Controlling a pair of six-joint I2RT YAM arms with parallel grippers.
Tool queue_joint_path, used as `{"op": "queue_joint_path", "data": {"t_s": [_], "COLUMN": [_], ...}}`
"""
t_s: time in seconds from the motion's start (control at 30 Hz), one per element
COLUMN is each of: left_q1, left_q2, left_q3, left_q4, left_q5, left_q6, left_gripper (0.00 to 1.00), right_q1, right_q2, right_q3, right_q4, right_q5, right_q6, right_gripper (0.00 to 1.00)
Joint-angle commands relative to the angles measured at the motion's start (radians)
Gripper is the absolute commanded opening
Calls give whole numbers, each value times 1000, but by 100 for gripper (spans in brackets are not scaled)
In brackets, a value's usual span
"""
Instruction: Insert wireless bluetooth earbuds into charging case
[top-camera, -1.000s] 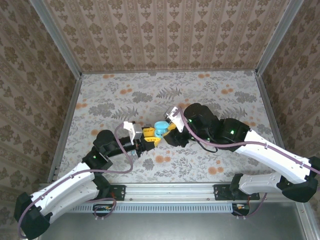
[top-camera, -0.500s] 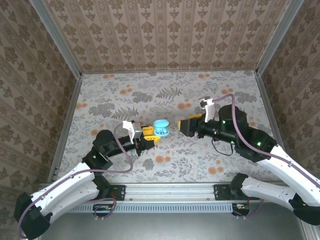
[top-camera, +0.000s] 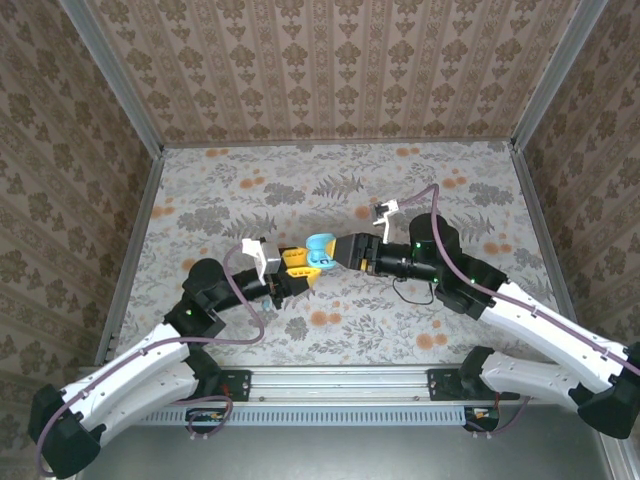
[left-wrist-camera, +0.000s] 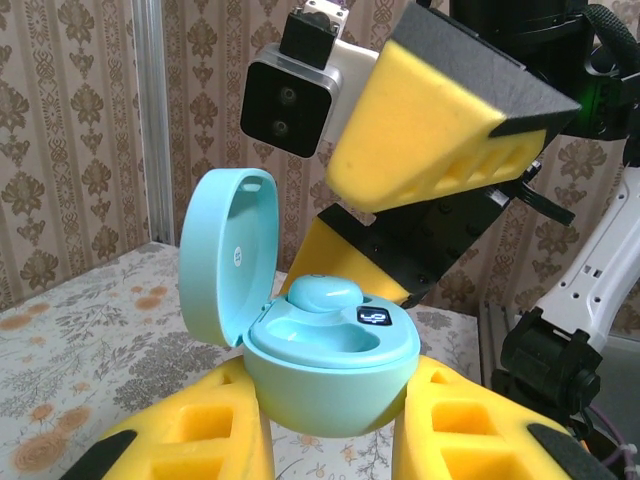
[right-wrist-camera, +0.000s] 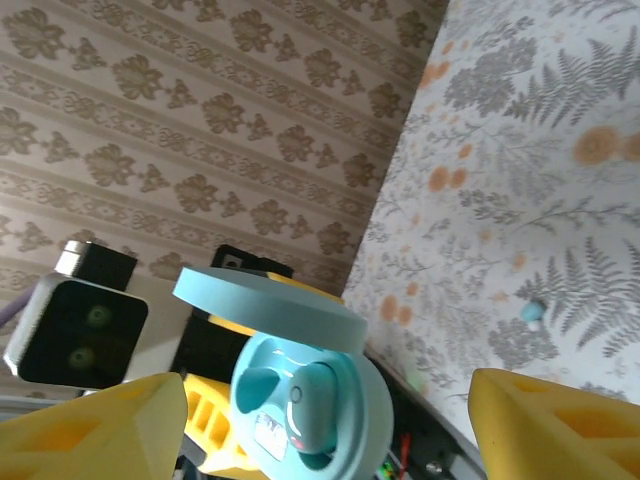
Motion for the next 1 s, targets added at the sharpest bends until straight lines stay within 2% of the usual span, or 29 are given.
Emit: {"op": "queue_joint_path", "data": {"t_s": [0.0,0.33,0.5,0.63,0.77,0.87,0.97], "left_q1": [3,2,2,2,2,2,3], "left_q2": [2,16,20,17,17,17,16], "left_q3": [43,51,50,49,52,55,56], "left_q4": [54,77,70,47,36,29,22], "left_q5": [8,12,17,19,21,26,25], "left_q6": [-18,-27,-33,-37,-42,-38,-36], "left_gripper": [20,20,20,21,23,27,41], "right_q1": [-5,-5,-4,-4,-4,-4,-4], "right_q2": [14,38,48,45,45,45,43], "right_q3": [-16,-48,-50,-53,-58,-61,-62], "right_q4": [103,178,210,210,215,224,232], "right_q5": [-60,-88,-99,-101,-98,-96,-95], "right_q6": [73,125,133,132,134,142,146], "right_gripper": [75,68,54,38,29,27,26]}}
